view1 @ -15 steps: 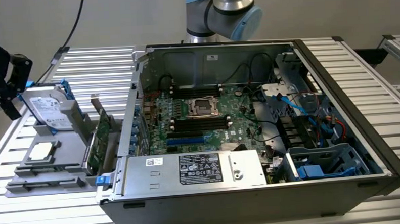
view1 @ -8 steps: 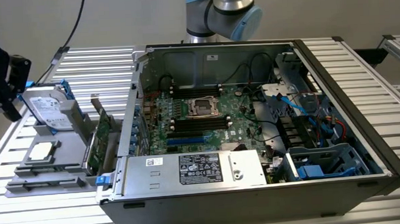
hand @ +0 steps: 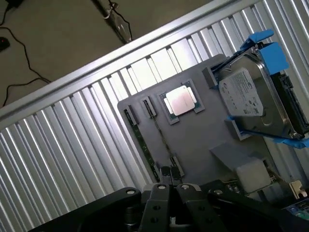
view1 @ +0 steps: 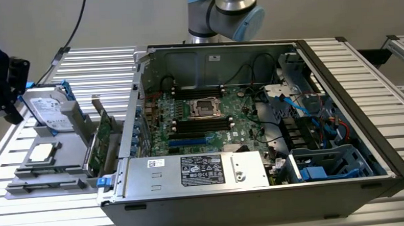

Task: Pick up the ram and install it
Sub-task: 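Pick up the ram and move it above insertion slot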

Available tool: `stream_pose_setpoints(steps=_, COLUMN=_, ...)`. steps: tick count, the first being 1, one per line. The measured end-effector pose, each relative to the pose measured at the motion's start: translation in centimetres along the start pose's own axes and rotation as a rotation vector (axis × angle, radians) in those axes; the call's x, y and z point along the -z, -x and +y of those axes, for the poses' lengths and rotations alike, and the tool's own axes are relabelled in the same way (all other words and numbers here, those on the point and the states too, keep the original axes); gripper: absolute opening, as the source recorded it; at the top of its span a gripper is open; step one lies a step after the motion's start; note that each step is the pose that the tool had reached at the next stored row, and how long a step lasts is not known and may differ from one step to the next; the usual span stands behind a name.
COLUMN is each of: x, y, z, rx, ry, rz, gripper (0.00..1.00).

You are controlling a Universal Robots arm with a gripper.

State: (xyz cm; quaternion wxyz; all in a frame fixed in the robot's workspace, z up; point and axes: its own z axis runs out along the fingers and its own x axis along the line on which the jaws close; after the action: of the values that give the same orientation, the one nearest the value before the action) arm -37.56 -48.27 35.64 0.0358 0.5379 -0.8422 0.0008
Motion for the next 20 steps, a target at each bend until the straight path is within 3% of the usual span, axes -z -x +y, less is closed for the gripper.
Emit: stream_pose_setpoints(steps=20, x=-0.93, y=0.05, z=-0.04, rx=0.363, ry=-0.0222, rz=0.0135, gripper=0.11)
